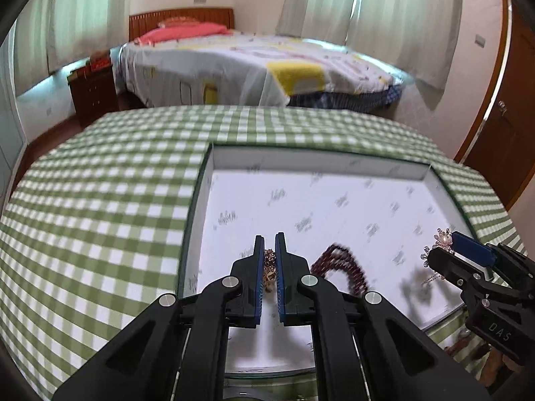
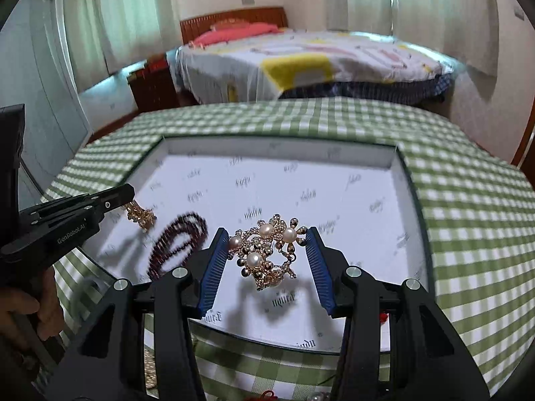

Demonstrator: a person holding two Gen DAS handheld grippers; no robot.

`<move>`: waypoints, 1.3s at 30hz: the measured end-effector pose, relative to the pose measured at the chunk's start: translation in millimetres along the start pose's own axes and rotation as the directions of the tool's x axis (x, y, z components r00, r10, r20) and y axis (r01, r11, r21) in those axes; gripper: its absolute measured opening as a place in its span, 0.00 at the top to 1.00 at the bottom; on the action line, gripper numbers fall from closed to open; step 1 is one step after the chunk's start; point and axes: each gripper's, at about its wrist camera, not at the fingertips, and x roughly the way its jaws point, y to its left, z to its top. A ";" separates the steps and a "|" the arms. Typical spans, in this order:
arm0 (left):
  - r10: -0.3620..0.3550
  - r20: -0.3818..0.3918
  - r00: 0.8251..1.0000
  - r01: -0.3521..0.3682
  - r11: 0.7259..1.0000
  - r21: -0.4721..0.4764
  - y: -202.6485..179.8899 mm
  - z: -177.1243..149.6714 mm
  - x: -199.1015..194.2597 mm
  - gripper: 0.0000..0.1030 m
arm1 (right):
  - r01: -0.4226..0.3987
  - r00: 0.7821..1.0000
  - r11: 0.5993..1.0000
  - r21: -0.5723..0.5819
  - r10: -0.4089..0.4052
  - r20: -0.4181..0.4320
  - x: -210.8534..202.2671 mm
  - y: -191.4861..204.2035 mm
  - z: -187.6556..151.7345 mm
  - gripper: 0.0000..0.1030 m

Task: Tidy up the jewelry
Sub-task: 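Carry the gold brooch and pearl brooch in both tools into the tray, then open both tools to drop the brooches in the tray, withdraw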

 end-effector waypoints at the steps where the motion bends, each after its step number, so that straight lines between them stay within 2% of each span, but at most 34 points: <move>1: 0.002 -0.012 1.000 -0.002 1.000 -0.001 0.5 -1.5 2.7 0.93 | 0.000 1.000 1.000 0.000 0.000 -0.008 3.2 -0.4 -0.8 0.55; 9: 0.002 -0.063 0.998 -0.002 1.000 -0.001 -3.8 -10.5 13.7 0.93 | -0.004 0.998 1.000 0.005 0.004 -0.061 16.8 -2.1 -8.3 0.54; 18: 0.013 -0.069 0.998 -0.012 1.000 0.015 -7.5 -12.6 13.3 0.90 | -0.011 0.997 1.000 0.018 0.012 -0.072 21.8 -5.9 -10.1 0.54; 20: 0.006 -0.066 0.998 -0.006 1.000 0.013 -7.8 -12.9 12.4 0.80 | -0.013 0.997 1.000 0.022 0.014 -0.071 21.8 -6.8 -9.8 0.54; 22: 0.009 -0.055 0.998 -0.008 1.000 0.013 -9.3 -12.5 10.9 0.56 | -0.014 0.997 1.000 0.024 0.015 -0.069 21.5 -6.9 -9.6 0.53; 27: 0.003 -0.042 0.999 -0.002 1.000 0.022 -10.7 -14.5 4.5 0.53 | -0.014 0.999 0.999 0.030 0.016 -0.052 15.9 -7.5 -7.8 0.52; 28: -0.001 -0.039 0.999 0.002 1.000 0.020 -9.7 -15.2 1.9 0.48 | -0.015 0.999 0.999 0.032 0.016 -0.045 14.0 -7.1 -7.1 0.50; 29: -0.004 -0.035 0.999 0.004 1.000 0.019 -9.1 -14.8 0.1 0.47 | -0.016 0.999 0.999 0.035 0.017 -0.036 11.5 -7.1 -6.3 0.41; 31: -0.010 -0.022 1.000 0.010 1.000 0.014 -8.4 -14.7 -6.5 0.44 | -0.015 1.000 0.999 0.031 0.016 -0.025 6.7 -5.7 -4.1 0.41; 39: -0.023 0.001 1.000 0.023 1.000 -0.014 0.3 -25.1 -36.9 0.42 | -0.013 1.000 0.999 0.038 0.012 0.014 -24.6 -1.0 -11.9 0.41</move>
